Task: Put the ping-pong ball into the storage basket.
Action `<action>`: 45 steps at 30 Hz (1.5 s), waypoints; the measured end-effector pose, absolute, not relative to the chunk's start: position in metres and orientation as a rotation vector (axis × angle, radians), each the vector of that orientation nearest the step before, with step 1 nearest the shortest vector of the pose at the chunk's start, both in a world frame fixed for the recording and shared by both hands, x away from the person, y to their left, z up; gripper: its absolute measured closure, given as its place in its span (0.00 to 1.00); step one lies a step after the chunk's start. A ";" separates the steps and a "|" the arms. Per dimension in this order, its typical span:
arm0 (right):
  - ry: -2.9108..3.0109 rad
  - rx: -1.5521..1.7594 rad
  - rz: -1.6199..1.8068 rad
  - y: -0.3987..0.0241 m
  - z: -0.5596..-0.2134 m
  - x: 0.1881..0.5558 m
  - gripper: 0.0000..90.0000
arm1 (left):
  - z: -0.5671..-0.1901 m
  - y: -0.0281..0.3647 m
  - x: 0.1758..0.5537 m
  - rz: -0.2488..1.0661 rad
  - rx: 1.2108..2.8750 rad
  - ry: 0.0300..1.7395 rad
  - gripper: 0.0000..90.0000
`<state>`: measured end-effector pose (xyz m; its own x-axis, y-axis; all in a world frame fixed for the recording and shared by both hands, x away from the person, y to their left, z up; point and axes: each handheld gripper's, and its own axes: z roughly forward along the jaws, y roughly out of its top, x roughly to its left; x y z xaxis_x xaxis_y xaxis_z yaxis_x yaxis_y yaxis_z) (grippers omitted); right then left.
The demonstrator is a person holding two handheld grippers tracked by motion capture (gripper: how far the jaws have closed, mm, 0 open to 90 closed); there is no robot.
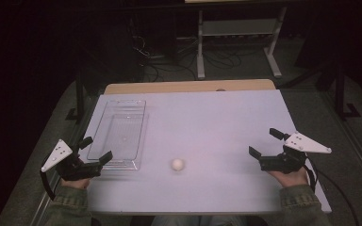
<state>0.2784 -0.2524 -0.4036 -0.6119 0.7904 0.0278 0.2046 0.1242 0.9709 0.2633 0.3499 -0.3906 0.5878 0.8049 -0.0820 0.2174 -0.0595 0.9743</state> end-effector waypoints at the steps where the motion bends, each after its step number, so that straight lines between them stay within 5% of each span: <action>1: 1.901 0.958 1.513 -0.252 -0.404 0.278 0.00 | -0.391 0.350 0.263 0.599 1.597 0.879 0.00; 21: 1.902 0.993 1.512 -0.257 -0.408 0.279 0.00 | -0.383 0.342 0.271 0.585 1.649 0.892 0.00; 45: 1.912 0.986 1.515 -0.258 -0.406 0.278 0.00 | -0.343 0.299 0.289 0.534 1.863 0.714 0.00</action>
<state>0.2780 -0.2576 -0.4060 -0.6099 0.7910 0.0489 0.2285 0.1164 0.9666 0.2895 0.2993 -0.3433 0.7249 0.6877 0.0399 0.2322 -0.2985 0.9257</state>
